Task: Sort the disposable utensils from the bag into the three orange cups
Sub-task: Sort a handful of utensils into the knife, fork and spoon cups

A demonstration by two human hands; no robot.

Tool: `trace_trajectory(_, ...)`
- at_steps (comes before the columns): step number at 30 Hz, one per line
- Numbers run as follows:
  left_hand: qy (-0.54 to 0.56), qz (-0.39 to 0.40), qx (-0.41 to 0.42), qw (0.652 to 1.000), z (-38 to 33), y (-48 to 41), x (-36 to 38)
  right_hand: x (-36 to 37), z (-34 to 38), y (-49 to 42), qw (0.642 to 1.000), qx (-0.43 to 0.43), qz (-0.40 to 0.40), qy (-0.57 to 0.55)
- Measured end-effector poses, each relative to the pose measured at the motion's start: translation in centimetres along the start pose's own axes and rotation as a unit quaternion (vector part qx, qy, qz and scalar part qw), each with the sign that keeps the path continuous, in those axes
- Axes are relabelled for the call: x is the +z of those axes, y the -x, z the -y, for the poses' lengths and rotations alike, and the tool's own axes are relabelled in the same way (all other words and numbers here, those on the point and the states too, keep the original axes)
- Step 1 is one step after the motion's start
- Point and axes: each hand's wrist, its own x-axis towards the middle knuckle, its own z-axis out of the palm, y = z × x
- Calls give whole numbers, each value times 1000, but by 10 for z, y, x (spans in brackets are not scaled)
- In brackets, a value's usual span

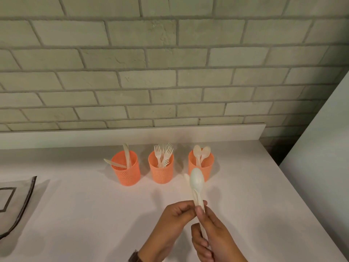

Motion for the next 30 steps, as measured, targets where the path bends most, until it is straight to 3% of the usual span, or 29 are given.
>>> trace_trajectory(5, 9, -38, 21, 999, -3, 3, 1, -4, -6, -7, 989, -127, -67, 46)
trace_trajectory(9, 66, -25, 29, 997, 2, 2, 3, -2, -9, -8, 978, -181, -98, 25)
trace_trajectory(20, 122, -152, -21, 981, 3, -16, -12, -18, -15, -18, 960, -139, -244, 13)
trace_trajectory(24, 58, -231, 54, 970, -21, -43, -42, -39, -14, -19, 960, -129, -246, 31)
trace_trajectory(30, -70, -324, 206, 921, -71, -92, -92, -65, -11, -32, 955, -151, -247, 60)
